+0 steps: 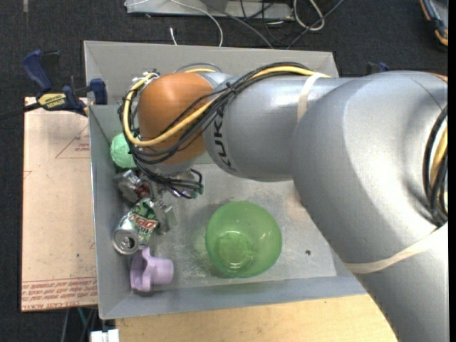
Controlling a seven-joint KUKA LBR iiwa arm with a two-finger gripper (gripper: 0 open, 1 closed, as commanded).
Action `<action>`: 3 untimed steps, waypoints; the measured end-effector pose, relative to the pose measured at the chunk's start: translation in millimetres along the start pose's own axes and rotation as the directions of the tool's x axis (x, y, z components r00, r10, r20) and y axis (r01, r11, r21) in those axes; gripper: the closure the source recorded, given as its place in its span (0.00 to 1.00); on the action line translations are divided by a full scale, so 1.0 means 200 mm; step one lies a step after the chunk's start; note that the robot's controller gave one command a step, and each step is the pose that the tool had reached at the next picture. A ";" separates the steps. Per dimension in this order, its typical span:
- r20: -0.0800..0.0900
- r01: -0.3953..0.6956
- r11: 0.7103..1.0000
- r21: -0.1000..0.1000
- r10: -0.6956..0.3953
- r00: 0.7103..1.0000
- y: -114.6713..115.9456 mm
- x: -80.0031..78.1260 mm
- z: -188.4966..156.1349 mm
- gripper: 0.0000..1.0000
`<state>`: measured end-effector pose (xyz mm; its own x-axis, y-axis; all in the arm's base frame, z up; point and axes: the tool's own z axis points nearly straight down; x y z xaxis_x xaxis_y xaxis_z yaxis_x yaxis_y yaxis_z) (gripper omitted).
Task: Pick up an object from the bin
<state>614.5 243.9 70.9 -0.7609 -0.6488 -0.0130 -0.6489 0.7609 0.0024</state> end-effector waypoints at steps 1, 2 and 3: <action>-0.004 0.051 0.999 -0.004 -0.051 0.999 0.05 0.08 0.00 1.00; -0.004 0.050 0.999 -0.004 -0.050 0.999 0.05 0.08 0.00 1.00; -0.004 0.049 0.999 -0.005 -0.049 0.999 0.05 0.08 -0.06 1.00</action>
Offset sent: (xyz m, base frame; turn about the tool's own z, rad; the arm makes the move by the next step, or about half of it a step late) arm 0.0000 0.0000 0.0000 0.0000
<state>596.4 241.1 82.0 -0.7281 -0.6854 -0.0087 -0.6855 0.7281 0.0068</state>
